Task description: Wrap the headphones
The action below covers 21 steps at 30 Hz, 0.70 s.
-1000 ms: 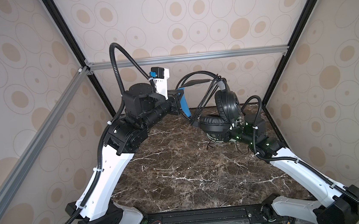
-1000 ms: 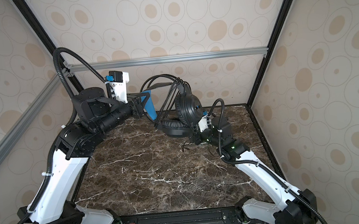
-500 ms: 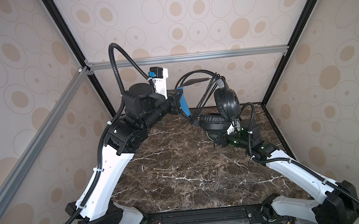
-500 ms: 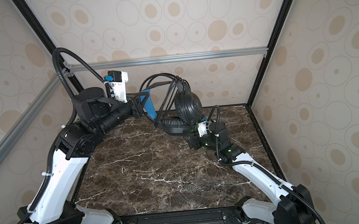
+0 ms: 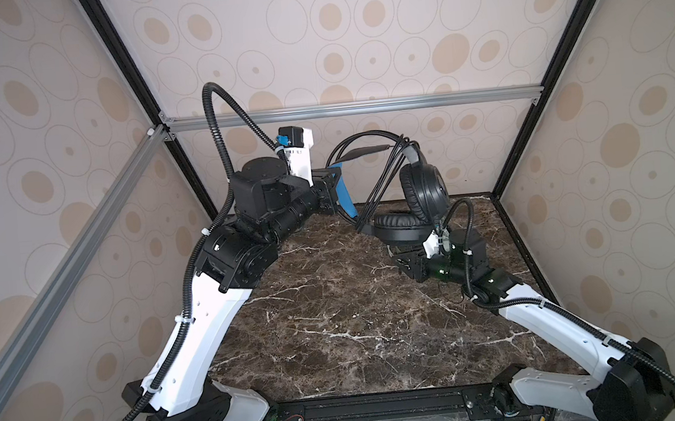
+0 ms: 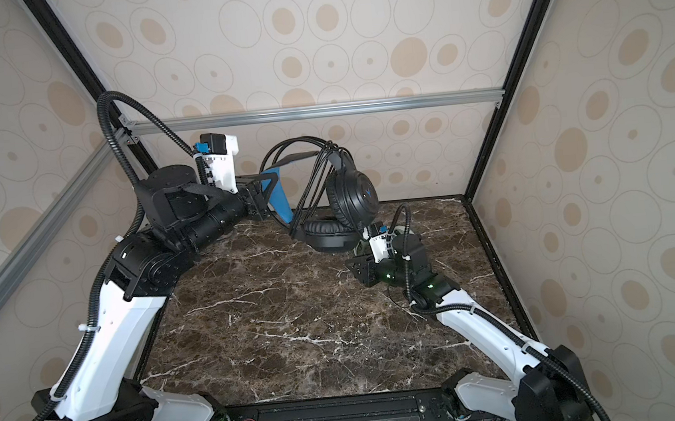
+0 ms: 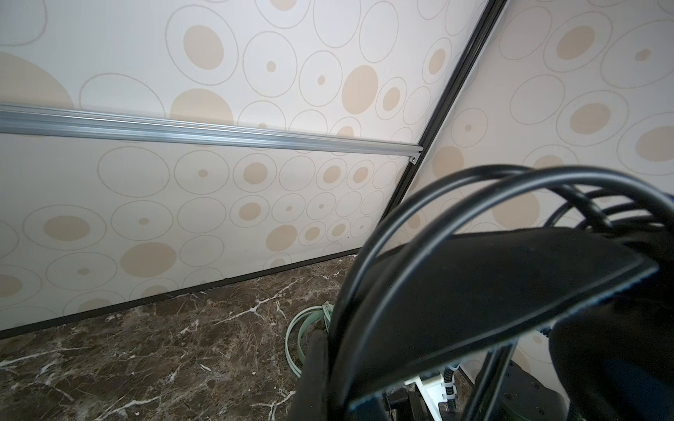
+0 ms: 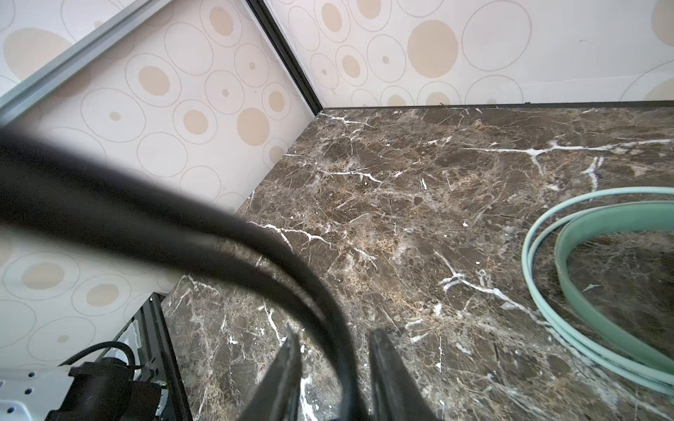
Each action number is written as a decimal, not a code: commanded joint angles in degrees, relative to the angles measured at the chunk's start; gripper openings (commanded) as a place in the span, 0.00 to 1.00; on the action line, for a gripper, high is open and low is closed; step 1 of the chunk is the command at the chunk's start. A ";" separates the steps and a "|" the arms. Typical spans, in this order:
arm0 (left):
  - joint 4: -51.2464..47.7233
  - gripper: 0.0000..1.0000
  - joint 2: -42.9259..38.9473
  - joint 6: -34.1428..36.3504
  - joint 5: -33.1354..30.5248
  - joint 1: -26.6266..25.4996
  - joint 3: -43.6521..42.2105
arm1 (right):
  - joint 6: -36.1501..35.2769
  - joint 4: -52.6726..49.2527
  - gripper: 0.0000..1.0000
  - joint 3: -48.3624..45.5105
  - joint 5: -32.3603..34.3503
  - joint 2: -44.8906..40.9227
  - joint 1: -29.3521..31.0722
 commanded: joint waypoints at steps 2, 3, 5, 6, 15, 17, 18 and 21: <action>6.51 0.00 -2.91 -4.27 -1.89 0.50 0.33 | 0.15 0.70 0.20 -0.95 0.08 -0.17 -0.33; 7.09 0.00 -3.22 -5.00 -2.51 0.67 -0.36 | 0.10 0.47 0.17 -0.93 0.17 -0.28 -0.29; 8.11 0.00 -3.85 -7.02 -3.48 1.01 -1.64 | -0.35 0.06 0.11 -0.79 0.51 -0.36 -0.32; 8.38 0.00 -4.13 -8.58 -4.11 1.24 -2.20 | -0.60 -0.56 0.08 -0.65 1.14 -0.38 -0.31; 17.90 0.00 -7.10 -20.77 -9.40 2.06 -11.47 | -4.56 -6.37 0.00 0.81 5.14 -1.16 -0.06; 19.38 0.00 -7.55 -22.30 -11.82 2.07 -13.30 | -5.87 -7.49 0.00 1.08 5.95 -1.44 0.63; 20.68 0.00 -7.94 -23.33 -13.00 2.08 -14.56 | -6.46 -8.14 0.00 1.18 6.60 -1.61 1.14; 24.46 0.00 -8.91 -26.98 -16.13 2.07 -18.49 | -8.16 -9.36 0.00 1.23 8.21 -1.94 2.52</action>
